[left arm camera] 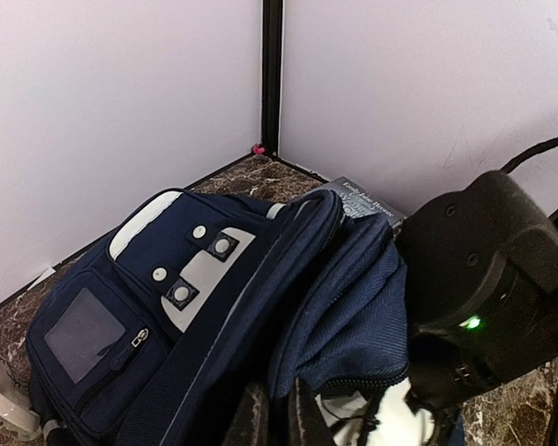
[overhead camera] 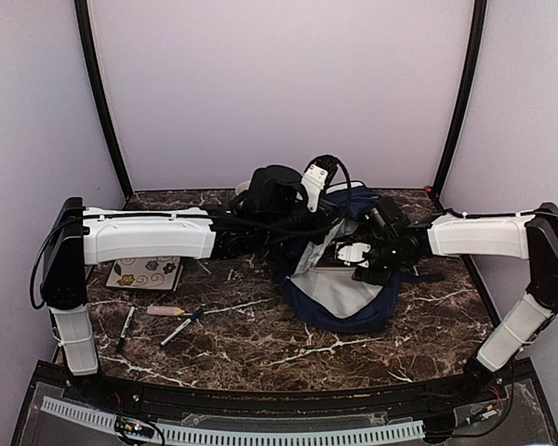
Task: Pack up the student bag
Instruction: Adjust the book in the largest pocket of the bag, then place the largest pocket of the bag in the student bag.
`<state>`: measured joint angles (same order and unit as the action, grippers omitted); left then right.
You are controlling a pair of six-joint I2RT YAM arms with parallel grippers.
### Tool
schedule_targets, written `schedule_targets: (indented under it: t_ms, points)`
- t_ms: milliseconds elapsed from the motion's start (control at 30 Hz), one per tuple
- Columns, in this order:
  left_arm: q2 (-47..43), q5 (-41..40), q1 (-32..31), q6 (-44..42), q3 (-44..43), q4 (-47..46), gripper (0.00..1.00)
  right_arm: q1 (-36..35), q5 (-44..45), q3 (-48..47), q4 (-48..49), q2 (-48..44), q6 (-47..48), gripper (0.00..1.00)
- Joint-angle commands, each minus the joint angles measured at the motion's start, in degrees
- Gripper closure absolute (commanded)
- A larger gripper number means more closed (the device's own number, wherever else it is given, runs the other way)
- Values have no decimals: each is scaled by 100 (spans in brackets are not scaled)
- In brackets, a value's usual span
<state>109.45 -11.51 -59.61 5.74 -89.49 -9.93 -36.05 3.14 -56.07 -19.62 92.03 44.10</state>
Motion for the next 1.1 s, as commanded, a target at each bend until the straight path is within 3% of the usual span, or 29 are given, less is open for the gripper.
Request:
schedule_targets:
  t_ms: [0, 267, 400, 633, 800, 867, 967, 1067]
  points:
    - [-639, -37, 55, 44, 104, -269, 100, -26, -1283, 108, -1417, -943, 290, 61]
    - [-570, -1, 465, 64, 439, 480, 100, 11, -1625, 312, -3087, -2257, 373, 59]
    - [-538, 70, 521, 76, 654, 599, 100, 778, -2119, 43, -3399, -2382, 354, 61]
    - [-381, 653, 521, 399, 853, 785, 100, 3203, -2906, -1368, -3639, -1015, 56, 64]
    - [-513, 971, 512, 454, 1115, 958, 100, 3986, -2549, -2069, -2886, 68, -1118, 61]
    - [-618, 1114, 512, 425, 1241, 988, 94, 4049, -2017, -2225, -2426, 408, -1630, 59]
    - [-789, 1406, 496, 345, 1364, 1185, 67, 4194, -1754, -2591, -2127, 998, -2185, 56]
    - [-1028, 1447, 441, 328, 1512, 1369, 50, 4296, -1908, -3151, -2148, 1609, -2598, 54]
